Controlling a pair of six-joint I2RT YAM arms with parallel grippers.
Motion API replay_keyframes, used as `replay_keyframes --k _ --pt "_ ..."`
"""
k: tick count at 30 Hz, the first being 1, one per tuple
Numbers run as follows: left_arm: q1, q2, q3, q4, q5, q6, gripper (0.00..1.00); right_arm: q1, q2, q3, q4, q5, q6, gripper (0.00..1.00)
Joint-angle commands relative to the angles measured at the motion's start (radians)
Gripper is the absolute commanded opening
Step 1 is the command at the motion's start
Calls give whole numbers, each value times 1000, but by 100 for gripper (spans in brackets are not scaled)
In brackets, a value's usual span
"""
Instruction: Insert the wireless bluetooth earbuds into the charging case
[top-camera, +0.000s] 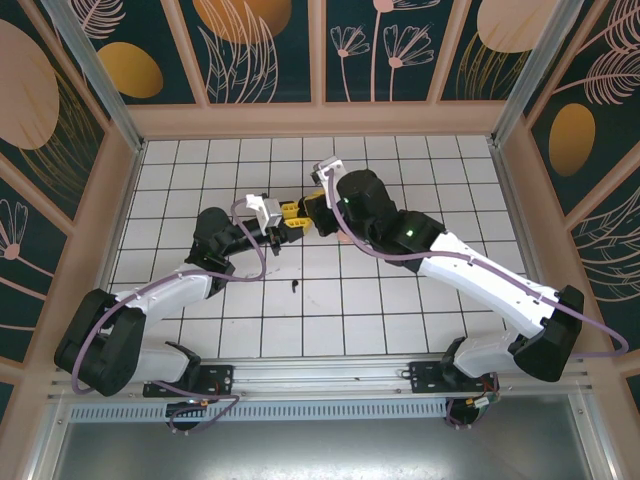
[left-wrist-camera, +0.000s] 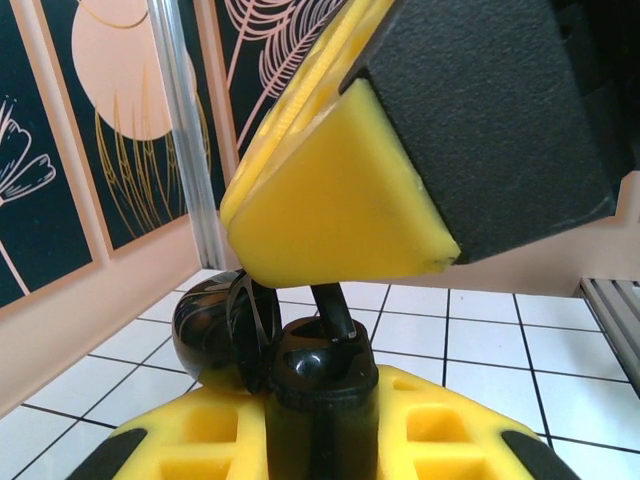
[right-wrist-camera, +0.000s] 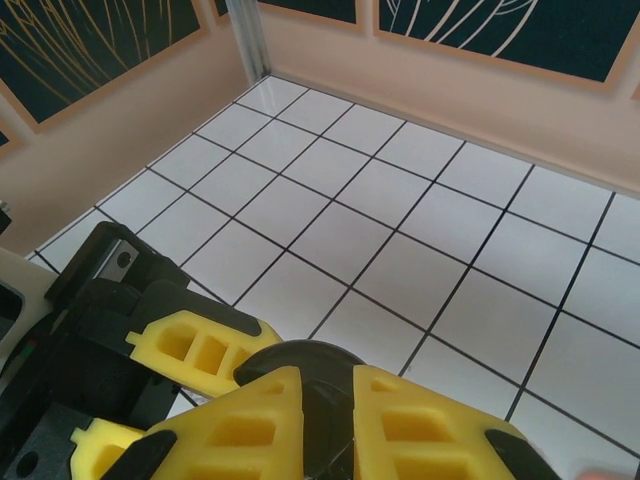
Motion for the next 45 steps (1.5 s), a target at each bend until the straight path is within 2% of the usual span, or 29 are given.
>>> replay_keyframes --k 1,11,18,23,28,32,35,39,45 --pt "-5 -2 50 52 28 -16 0 25 20 -33 -10 45 -30 15" --pt "-5 0 61 44 31 -31 0 59 26 -48 -16 101 -39 15" --pt "-6 -5 59 39 31 -38 0 70 45 -16 -31 32 -96 15" --pt "-5 -6 48 57 15 -57 0 88 88 31 -69 70 -103 16" --pt "-5 -9 20 91 -11 -66 0 87 108 97 -105 144 -64 28" --pt "-5 -6 -6 128 -34 -79 0 75 109 185 -145 195 4 51" --pt "-5 -7 -31 165 -65 -90 0 60 84 247 -163 191 71 61" --pt "-6 -8 -62 221 -126 -100 0 12 22 282 -182 154 208 66" --pt "-5 -9 -102 300 -268 -114 0 -76 -99 197 -215 89 429 66"
